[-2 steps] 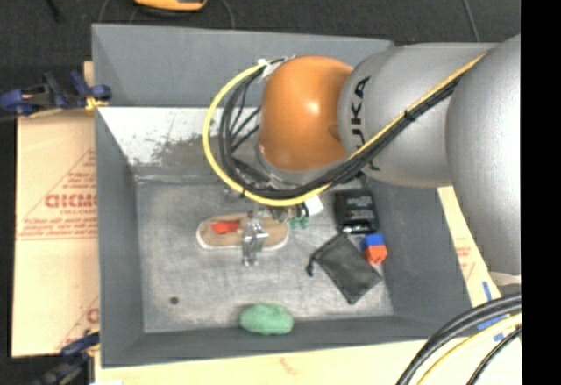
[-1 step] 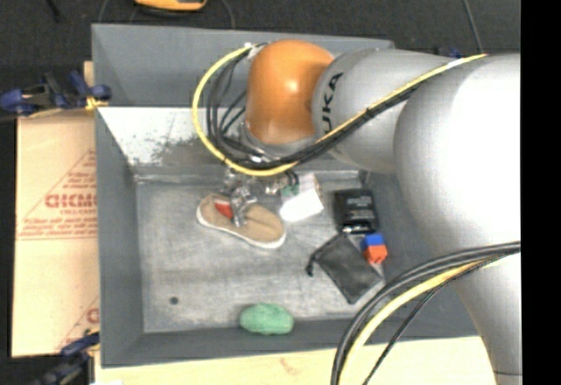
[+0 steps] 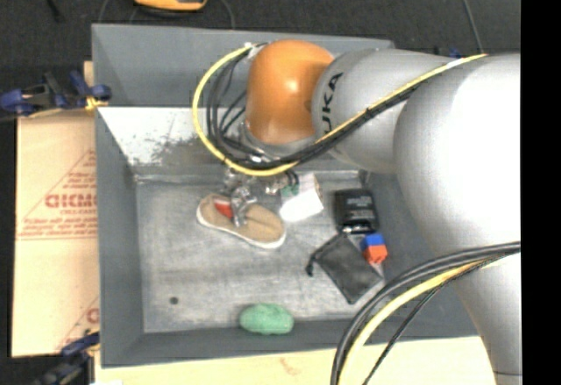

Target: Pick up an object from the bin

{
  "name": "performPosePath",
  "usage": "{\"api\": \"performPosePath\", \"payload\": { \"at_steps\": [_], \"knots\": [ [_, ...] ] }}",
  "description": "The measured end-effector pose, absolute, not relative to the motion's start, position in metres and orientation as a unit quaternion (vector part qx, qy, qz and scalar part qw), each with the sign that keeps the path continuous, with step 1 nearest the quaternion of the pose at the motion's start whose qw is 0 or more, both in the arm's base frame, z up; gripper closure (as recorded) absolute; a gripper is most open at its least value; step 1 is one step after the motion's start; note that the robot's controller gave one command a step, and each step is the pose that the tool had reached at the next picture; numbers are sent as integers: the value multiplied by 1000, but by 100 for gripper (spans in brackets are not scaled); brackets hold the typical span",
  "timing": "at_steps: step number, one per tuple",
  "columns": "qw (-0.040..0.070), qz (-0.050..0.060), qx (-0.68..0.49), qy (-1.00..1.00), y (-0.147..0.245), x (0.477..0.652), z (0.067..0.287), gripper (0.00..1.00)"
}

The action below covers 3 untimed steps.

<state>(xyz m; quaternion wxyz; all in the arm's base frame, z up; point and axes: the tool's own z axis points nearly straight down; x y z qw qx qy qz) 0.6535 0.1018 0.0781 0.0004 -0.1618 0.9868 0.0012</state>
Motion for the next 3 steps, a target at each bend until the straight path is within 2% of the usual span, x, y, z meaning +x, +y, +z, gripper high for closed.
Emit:
{"api": "performPosePath", "payload": {
  "at_steps": [1,2,3],
  "knots": [
    [-1,1,-144,990,89,641,126,100],
    [4,0,-140,990,87,643,177,100],
    [1,0,-135,991,94,640,221,100]
  ]
}}
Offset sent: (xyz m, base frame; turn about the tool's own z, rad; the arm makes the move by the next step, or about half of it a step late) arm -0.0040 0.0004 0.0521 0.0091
